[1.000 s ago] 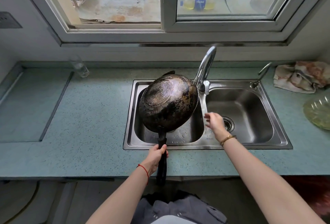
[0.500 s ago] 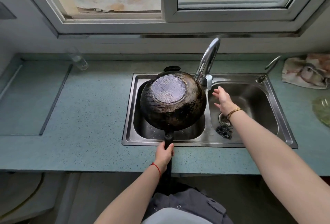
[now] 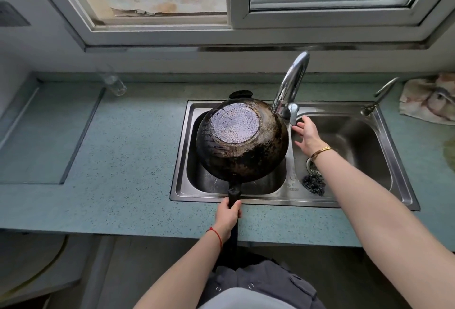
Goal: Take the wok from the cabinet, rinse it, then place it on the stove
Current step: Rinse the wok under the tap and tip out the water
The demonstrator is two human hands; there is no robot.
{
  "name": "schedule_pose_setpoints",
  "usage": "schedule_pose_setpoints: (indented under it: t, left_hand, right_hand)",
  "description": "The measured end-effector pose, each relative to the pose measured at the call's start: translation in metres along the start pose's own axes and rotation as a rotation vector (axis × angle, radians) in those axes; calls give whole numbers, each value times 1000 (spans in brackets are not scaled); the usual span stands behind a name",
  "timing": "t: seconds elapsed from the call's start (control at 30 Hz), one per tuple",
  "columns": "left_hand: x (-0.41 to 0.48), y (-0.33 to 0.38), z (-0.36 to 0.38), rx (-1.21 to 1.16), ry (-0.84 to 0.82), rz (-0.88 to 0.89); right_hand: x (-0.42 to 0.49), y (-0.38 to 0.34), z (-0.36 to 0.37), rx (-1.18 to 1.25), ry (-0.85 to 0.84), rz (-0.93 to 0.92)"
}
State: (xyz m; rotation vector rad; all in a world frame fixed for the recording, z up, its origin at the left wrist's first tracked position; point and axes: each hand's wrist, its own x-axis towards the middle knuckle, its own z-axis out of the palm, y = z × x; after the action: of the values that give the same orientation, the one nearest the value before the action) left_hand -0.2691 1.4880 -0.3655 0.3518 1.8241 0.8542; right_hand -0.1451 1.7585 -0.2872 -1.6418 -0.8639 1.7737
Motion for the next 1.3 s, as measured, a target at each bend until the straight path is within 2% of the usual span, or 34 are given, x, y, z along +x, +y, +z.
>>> schedule_pose_setpoints:
  t: [0.2,0.33,0.63,0.8,0.93,1.0,1.17,1.3]
  left_hand:
    - [0,0,0,0,-4,9]
    - [0,-1,1,-5,11,15]
    - [0,0,0,-9,-9,-5]
    - [1,-1,-1,4,-8,8]
    - [0,0,-3,0,-16,14]
    - [0,0,-4,-1,-34,8]
    - [-2,2,-8,-4,-67,-5]
    - [-3,4,-12,16,-96,19]
  right_hand:
    - [2,2,0,100,43,-46]
    - [2,6,1,157,12,-28]
    - [0,9,0,144,-1,-63]
    - [2,6,3,-79,47,-85]
    - [8,8,0,-603,166,-123]
    - [11,12,-4,-753,158,-110]
    - [16,9,-15,-878,60,-49]
    - [21,4,-20,-831,-13,-38]
